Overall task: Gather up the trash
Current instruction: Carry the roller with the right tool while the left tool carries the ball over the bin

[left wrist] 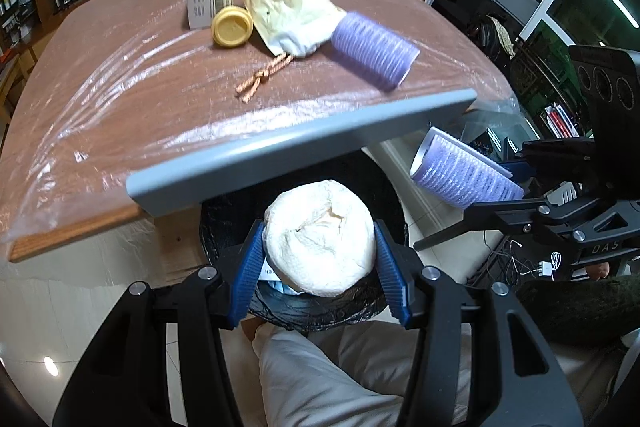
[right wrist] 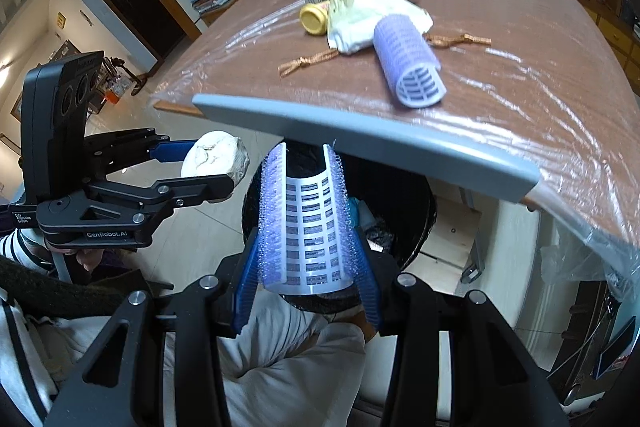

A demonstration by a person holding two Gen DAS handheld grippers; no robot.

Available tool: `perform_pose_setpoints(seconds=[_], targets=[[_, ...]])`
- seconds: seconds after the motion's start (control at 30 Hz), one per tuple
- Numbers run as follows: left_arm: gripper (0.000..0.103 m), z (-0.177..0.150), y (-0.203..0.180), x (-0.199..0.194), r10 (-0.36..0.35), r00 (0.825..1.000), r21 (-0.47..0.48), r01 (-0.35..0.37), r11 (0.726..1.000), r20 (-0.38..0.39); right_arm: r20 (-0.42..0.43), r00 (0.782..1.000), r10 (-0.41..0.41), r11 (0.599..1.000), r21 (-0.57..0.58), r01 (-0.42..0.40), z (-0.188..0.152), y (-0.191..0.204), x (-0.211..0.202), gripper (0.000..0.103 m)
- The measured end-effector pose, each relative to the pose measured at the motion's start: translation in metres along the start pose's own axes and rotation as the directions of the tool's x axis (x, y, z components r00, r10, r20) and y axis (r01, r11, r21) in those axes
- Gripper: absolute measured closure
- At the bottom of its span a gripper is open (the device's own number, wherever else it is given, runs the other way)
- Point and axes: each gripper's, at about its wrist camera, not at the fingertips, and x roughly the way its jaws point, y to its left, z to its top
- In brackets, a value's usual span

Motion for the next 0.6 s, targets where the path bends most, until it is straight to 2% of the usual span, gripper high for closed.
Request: perform_pose_setpoints(seconds=[0.6], targets=[[0.049, -0.016, -0.002, 0.031, 0.036, 0.997, 0.000, -0.036, 0.999, -0.066, -0.088, 0.996, -0.011, 1.000, -0.016, 0.009, -0.010, -0.009, 0.030, 0.060]])
